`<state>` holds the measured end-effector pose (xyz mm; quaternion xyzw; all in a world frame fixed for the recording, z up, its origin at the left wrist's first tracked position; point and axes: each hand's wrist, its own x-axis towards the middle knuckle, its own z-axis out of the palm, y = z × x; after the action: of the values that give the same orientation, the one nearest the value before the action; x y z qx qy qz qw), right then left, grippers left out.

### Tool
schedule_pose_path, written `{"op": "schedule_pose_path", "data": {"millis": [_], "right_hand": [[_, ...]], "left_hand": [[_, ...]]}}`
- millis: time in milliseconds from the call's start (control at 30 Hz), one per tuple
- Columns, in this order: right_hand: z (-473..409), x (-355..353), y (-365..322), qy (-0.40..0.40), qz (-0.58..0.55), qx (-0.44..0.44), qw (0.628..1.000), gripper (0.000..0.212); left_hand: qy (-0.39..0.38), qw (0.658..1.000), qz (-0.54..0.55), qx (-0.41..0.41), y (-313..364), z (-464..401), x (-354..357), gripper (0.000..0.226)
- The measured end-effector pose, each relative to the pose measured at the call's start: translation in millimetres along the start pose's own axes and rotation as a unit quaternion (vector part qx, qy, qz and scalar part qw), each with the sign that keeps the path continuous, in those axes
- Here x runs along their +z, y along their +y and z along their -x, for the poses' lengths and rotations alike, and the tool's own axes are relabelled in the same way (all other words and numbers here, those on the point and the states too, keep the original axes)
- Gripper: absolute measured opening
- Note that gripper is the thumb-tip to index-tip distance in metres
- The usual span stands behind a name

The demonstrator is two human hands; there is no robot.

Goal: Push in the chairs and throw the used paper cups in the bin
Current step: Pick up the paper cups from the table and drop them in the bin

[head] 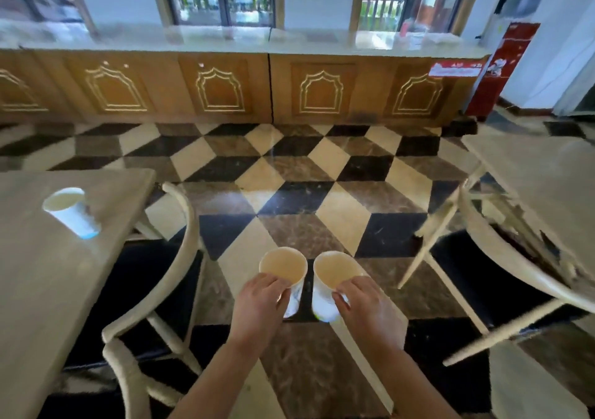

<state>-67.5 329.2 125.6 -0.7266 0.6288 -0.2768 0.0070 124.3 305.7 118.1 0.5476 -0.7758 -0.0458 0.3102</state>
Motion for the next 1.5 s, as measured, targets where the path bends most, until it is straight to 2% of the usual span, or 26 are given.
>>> {"op": "schedule_pose_path", "data": {"millis": [67, 200, 400, 633, 700, 800, 933, 1033, 1133, 1233, 1267, 1333, 1500], "right_hand": [[-51, 9, 17, -0.013, -0.005, -0.029, 0.999, 0.023], [-141, 36, 35, -0.038, -0.012, -0.098, 0.994, 0.024], [-246, 92, 33, -0.048, -0.057, -0.153, 0.985, 0.021], [-378, 172, 7, -0.053, -0.078, -0.198, 0.976, 0.022], [-417, 193, -4, -0.065, -0.080, -0.199, 0.975, 0.023], [-473, 224, -22, -0.074, -0.086, -0.205, 0.972, 0.024], [-534, 263, -42, -0.087, -0.093, -0.219, 0.967, 0.025], [-578, 291, -57, -0.097, -0.114, -0.244, 0.958, 0.028], [-627, 323, -72, -0.110, -0.125, -0.278, 0.946, 0.028], [-681, 366, -88, -0.123, -0.137, -0.322, 0.928, 0.026], [-700, 380, -96, -0.130, -0.144, -0.339, 0.921, 0.027], [-737, 403, -113, -0.149, -0.149, -0.373, 0.903, 0.028], [-810, 453, -165, -0.208, -0.172, -0.469, 0.841, 0.021]], "left_hand": [[0.009, 0.999, -0.009, -0.043, -5, -33, 7, 0.014], [0.049, 0.991, -0.035, -0.119, -30, -91, 21, 0.016], [0.091, 0.977, -0.054, -0.184, -86, -159, 35, 0.018], [0.115, 0.970, -0.042, -0.209, -192, -257, 46, 0.013], [0.119, 0.970, -0.043, -0.206, -224, -284, 45, 0.004], [0.115, 0.969, -0.035, -0.216, -271, -327, 43, 0.021], [0.117, 0.961, -0.058, -0.245, -322, -371, 45, 0.009], [0.123, 0.953, -0.070, -0.268, -361, -396, 49, 0.017], [0.140, 0.938, -0.097, -0.302, -399, -423, 54, 0.023], [0.143, 0.916, -0.117, -0.357, -437, -452, 58, 0.005], [0.139, 0.906, -0.116, -0.382, -448, -462, 57, 0.009], [0.147, 0.884, -0.122, -0.427, -471, -483, 55, 0.016], [0.205, 0.829, -0.151, -0.497, -514, -522, 39, 0.014]]}}
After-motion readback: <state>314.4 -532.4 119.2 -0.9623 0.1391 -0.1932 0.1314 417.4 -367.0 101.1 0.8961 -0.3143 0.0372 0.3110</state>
